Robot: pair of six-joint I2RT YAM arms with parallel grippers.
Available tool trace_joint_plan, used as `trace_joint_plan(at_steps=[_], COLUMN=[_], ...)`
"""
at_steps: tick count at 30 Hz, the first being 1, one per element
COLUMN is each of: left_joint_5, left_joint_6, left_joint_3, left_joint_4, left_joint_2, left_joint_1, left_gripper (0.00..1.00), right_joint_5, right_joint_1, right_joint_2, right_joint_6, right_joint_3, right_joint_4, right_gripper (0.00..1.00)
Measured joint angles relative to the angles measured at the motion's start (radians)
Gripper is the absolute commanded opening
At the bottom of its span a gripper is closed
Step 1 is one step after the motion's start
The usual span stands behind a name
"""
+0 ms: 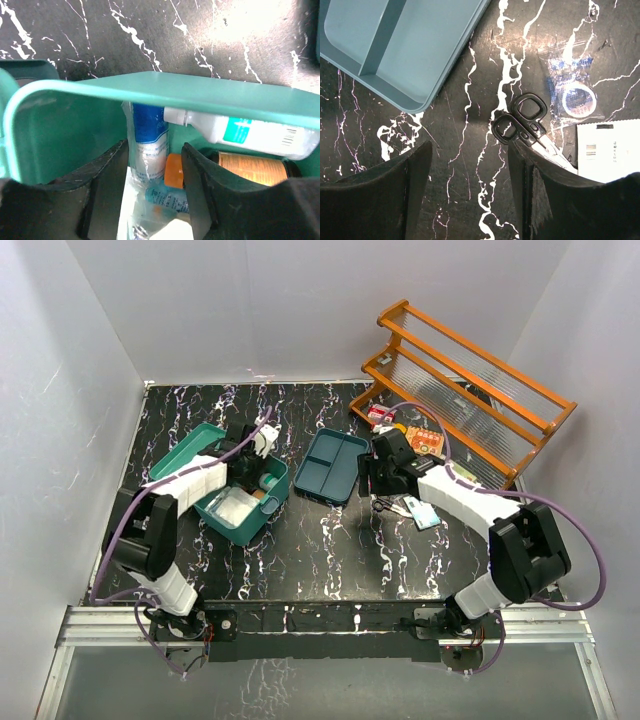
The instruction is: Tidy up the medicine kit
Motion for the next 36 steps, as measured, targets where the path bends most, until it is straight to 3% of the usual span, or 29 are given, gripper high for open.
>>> trace_joint_plan(at_steps=[15, 21, 27, 36], left_joint_5=[0.035, 0.052, 0.058, 0.188], left_joint_6=[-0.196, -0.335, -0.479, -0.621], left_joint_3=[0.064, 0.065, 0.065, 0.024], left_joint_4=[-0.093, -0.075, -0.081, -0.100], left_joint_2=[-0.247, -0.431, -0.553, -0.631], left_joint_1=[0.000, 0.000, 0.000, 0.000], left_gripper=[0.70, 0.97, 0.99, 0.99], right_joint_5=[0.169, 0.293, 0.345, 0.345], right_joint_1=[0.000, -0.020, -0.042, -0.070], right_joint_2=[-0.159, -0.189, -0.189, -0.132], right_joint_6=[0.085, 0.131, 0.142, 0.106], right_joint_3=[-0.024, -0.054, -0.071, -0.084], right_joint_4=[-0.004, -0.037, -0.080, -0.063], right_gripper=[0.61, 0.62, 0.63, 0.60])
